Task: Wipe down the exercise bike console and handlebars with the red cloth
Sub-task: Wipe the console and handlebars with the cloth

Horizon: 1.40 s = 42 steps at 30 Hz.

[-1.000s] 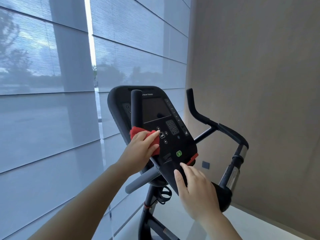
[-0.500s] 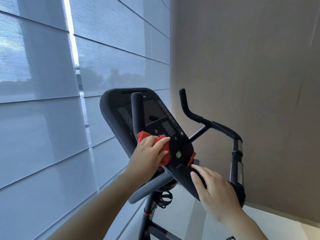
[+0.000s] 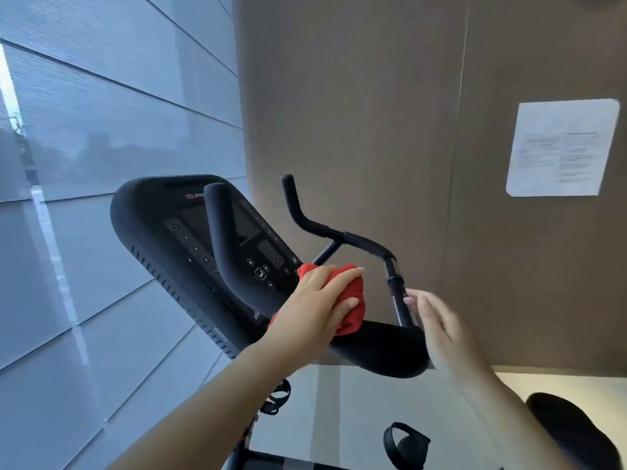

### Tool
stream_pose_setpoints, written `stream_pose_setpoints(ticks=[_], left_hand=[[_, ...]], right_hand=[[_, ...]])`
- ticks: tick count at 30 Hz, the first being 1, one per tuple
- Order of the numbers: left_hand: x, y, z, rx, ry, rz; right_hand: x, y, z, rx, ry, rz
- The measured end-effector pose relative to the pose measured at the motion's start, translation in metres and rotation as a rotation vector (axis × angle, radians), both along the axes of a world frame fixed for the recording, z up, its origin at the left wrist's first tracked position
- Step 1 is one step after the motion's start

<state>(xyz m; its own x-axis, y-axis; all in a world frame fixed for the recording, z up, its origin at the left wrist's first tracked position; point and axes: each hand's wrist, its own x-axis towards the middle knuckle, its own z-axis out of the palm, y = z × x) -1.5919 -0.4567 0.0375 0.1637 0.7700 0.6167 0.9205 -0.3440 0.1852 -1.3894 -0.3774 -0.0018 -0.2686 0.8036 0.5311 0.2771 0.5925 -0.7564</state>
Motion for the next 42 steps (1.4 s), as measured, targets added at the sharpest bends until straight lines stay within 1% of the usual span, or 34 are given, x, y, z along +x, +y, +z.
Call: stream_pose_setpoints(ticks=[2,3,4,6,8,10,13,15,17,19,21,22,24,28,31,33,36,42], left_hand=[[0.015,0.007,-0.009,-0.111,0.204,0.024],[0.020,0.010,-0.014,-0.121,0.293,0.057],[0.023,0.011,-0.016,-0.114,0.331,0.085],[0.023,0.011,-0.016,-0.116,0.312,0.086],[0.016,0.008,-0.013,-0.135,0.274,0.026],[0.005,-0.001,-0.006,-0.101,0.214,-0.008],[-0.021,-0.012,0.009,-0.015,0.166,0.034],[-0.042,-0.015,0.019,0.011,0.168,0.088],[-0.059,-0.014,0.026,0.026,0.184,0.132],[-0.068,-0.009,0.025,0.031,0.214,0.150],[-0.070,-0.005,0.017,0.017,0.258,0.175],[-0.070,-0.003,0.011,0.028,0.296,0.196],[-0.069,0.000,-0.002,0.079,0.364,0.250],[-0.070,0.004,-0.009,0.154,0.378,0.297],[-0.071,0.007,-0.010,0.189,0.395,0.295],[-0.071,0.008,-0.010,0.206,0.391,0.297],[-0.071,0.009,-0.011,0.232,0.398,0.295],[-0.074,0.008,-0.012,0.269,0.395,0.250]], right_hand=[[0.015,-0.002,-0.002,0.008,-0.022,-0.051],[0.021,-0.004,-0.003,0.011,-0.036,-0.068],[0.025,-0.006,-0.004,0.010,-0.048,-0.080],[0.029,-0.012,-0.006,0.006,-0.060,-0.089],[0.027,-0.018,-0.004,0.008,-0.063,-0.082],[0.017,-0.024,0.002,0.029,-0.050,-0.059],[-0.010,-0.028,0.016,0.072,-0.042,-0.018],[-0.034,-0.029,0.027,0.119,-0.085,0.001],[-0.059,-0.028,0.034,0.155,-0.188,0.031],[-0.080,-0.028,0.031,0.177,-0.366,0.033],[-0.089,-0.029,0.019,0.269,-0.520,-0.041],[-0.089,-0.030,0.014,0.319,-0.534,-0.079],[-0.084,-0.034,0.006,0.366,-0.493,-0.101],[-0.060,-0.037,-0.008,0.409,-0.422,-0.100],[-0.058,-0.040,-0.011,0.400,-0.360,-0.165],[-0.071,-0.040,-0.005,0.373,-0.375,-0.230],[-0.087,-0.044,0.000,0.356,-0.452,-0.313],[-0.061,-0.050,-0.015,0.412,-0.428,-0.264]])
